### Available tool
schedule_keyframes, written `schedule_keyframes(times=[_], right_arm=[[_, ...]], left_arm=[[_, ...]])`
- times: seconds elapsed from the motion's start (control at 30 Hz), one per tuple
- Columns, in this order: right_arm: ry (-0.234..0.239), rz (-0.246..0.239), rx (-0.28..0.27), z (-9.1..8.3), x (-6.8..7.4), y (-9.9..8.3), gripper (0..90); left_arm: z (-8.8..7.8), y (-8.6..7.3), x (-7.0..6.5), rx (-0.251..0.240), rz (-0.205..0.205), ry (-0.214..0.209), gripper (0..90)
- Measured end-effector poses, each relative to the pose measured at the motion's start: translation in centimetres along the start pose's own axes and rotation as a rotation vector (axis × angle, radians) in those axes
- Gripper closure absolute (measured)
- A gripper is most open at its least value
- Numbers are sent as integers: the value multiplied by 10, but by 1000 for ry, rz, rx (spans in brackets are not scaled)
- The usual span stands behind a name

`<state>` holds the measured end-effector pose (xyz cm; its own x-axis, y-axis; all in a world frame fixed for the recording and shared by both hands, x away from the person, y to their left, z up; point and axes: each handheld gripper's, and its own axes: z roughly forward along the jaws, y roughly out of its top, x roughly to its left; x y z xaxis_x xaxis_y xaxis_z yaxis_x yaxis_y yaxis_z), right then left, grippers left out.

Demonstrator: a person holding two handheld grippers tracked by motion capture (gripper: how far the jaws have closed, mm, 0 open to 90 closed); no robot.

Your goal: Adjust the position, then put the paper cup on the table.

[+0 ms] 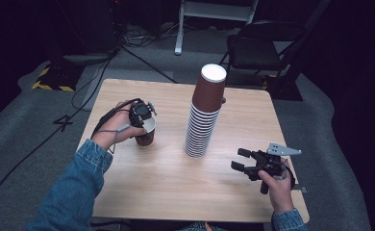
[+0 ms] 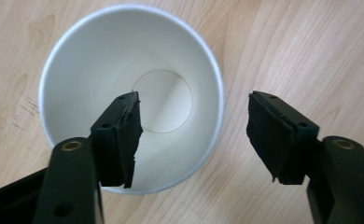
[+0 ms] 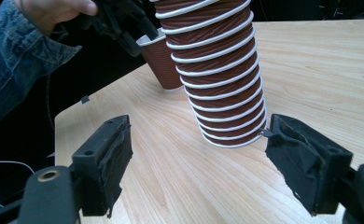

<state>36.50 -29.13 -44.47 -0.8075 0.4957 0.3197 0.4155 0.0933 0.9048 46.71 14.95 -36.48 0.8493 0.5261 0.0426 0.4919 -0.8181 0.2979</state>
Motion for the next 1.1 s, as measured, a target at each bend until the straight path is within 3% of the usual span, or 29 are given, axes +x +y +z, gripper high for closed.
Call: schedule_keyframes(times=[0.1, 0.13, 0.17, 0.23, 0.3, 0.5, 0.8, 1.0, 1.1], right_arm=[[-1, 1, 2, 1, -1, 1, 229], [-1, -1, 6, 2, -1, 1, 229], [2, -2, 8, 2, -1, 1, 229], [-2, -2, 12, 3, -1, 1, 229], [-2, -2, 13, 3, -2, 1, 229], [-18, -2, 27, 5, -8, -2, 229], [-48, 6, 58, 8, -22, -5, 227], [-77, 4, 75, 8, -29, -8, 227], [-111, 7, 95, 5, -35, -13, 227]], left_arm=[[-9, -3, -6, -38, 5, 6, 328], [-16, -9, -11, -84, 4, 11, 327], [-16, -9, -11, -84, 4, 11, 326], [-24, -17, -19, -134, -2, 11, 325], [-26, -21, -21, -148, -3, 13, 322], [-35, -50, -36, -266, -39, 24, 322], [-27, -87, -50, -391, -110, 19, 319], [-20, -106, -55, -465, -154, 41, 306], [-10, -122, -58, -525, -200, 47, 289]])
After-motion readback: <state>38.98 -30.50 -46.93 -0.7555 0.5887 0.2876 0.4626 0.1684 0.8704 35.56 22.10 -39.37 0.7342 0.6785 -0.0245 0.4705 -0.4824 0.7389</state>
